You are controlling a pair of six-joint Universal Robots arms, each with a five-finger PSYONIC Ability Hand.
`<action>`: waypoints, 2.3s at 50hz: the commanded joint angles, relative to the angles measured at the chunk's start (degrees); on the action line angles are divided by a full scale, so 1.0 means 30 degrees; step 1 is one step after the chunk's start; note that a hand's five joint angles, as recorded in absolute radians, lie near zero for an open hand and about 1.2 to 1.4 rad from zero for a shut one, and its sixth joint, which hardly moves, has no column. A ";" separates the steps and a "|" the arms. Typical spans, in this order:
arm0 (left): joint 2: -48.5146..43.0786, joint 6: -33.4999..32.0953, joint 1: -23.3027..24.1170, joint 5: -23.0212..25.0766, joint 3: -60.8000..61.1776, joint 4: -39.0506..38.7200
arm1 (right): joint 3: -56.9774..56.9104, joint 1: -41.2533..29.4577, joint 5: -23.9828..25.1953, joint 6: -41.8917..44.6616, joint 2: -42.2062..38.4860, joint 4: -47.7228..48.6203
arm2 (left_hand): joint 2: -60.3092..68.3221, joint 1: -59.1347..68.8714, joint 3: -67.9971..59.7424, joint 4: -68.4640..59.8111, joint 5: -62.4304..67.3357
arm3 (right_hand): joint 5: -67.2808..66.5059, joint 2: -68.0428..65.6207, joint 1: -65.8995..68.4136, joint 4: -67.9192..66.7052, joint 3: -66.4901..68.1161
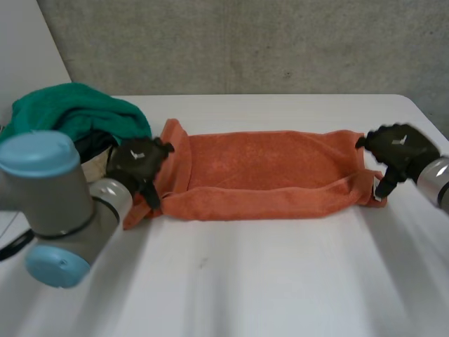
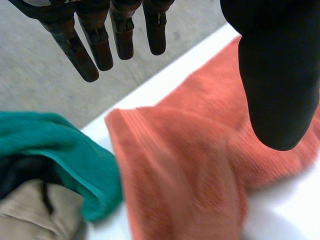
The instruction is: Fold the laundry.
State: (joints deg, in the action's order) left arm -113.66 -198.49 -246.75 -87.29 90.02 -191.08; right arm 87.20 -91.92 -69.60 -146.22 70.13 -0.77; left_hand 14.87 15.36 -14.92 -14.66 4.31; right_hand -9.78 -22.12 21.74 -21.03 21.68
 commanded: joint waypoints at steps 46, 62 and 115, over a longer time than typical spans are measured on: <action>-0.1558 -0.1769 -0.1686 -0.0610 -0.3821 1.0805 | -1.0589 0.2277 -0.0473 0.4429 -0.5542 -1.7163 | 2.1710 2.1547 -2.1692 -2.1781 2.1896 | -2.0072 -1.9295 1.9422 -1.9658 1.9438; -0.0873 -0.3711 -0.1718 -0.0255 -0.2669 0.8497 | -0.7914 0.2048 0.1053 0.0934 -0.3426 -1.2285 | 2.1710 2.1547 -2.1692 -2.1781 2.1896 | -0.4423 -0.3645 0.3772 -0.4008 0.3788; -0.0198 -0.7135 -0.1570 0.0681 -0.1059 1.4386 | -0.7826 0.2663 -0.0528 1.0157 -0.4215 -1.9812 | 2.1710 2.1547 -2.1692 -2.1781 2.1896 | -2.0072 -1.9295 1.9422 -1.9658 1.9438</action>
State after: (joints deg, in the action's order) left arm -109.70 -213.97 -251.57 -84.71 87.46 -151.75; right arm 61.90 -83.35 -70.67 -115.67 57.32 -61.25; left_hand 68.26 64.37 -68.00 -68.44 56.83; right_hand -55.80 -67.16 63.91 -68.18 67.89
